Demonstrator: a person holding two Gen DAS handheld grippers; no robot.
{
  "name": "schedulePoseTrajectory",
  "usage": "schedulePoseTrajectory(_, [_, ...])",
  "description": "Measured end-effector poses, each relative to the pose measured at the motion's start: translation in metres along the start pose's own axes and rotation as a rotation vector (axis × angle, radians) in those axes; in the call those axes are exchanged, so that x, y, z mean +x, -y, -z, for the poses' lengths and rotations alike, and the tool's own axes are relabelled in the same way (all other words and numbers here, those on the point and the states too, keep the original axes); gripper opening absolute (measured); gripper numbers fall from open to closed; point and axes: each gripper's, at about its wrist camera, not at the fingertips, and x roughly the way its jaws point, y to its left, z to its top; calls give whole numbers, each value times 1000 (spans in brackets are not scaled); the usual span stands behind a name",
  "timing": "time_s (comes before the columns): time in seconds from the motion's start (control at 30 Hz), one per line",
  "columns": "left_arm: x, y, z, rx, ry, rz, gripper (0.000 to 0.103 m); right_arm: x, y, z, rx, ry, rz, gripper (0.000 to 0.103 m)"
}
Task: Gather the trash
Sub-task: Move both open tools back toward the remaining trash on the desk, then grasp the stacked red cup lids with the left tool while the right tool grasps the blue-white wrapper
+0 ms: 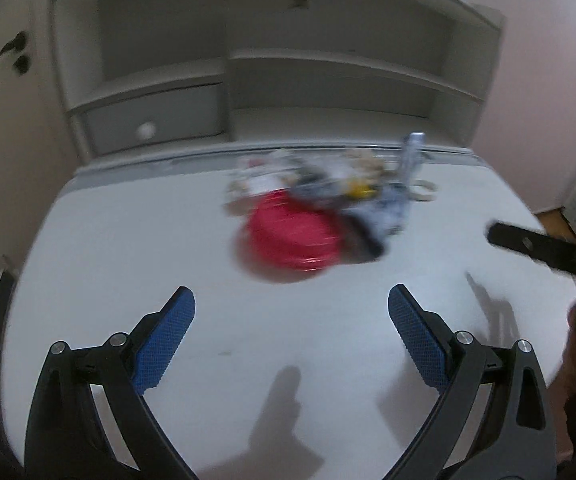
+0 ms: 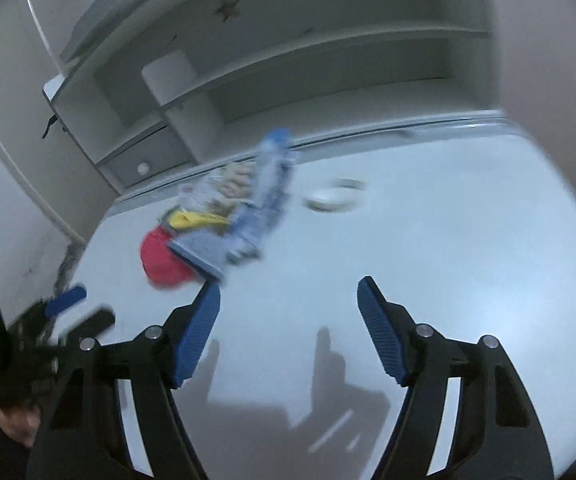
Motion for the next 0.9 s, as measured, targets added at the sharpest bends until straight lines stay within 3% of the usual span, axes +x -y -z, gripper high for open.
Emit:
schedulePoseTrajectory(0.2, [16,-31,-1,-13,-32,-16,94,62,-22,-36,8,-48,17,63])
schedulePoseTrajectory(0.4, [38,-23,-12,24,-49,20,94,101,-25,-43,41,-88,12,57])
schedulePoseTrajectory(0.47, [48,-19,-15,36,-61,37,94,105,-27,-45,49,-91,-10,50])
schedulePoseTrajectory(0.6, [60,-12,-19,73,-65,46,94,92,-35,-45,14,-59,-1,44])
schedulePoseTrajectory(0.9, [85,13,-24,195,-87,26,94,31,-20,-24,35,-19,-67,44])
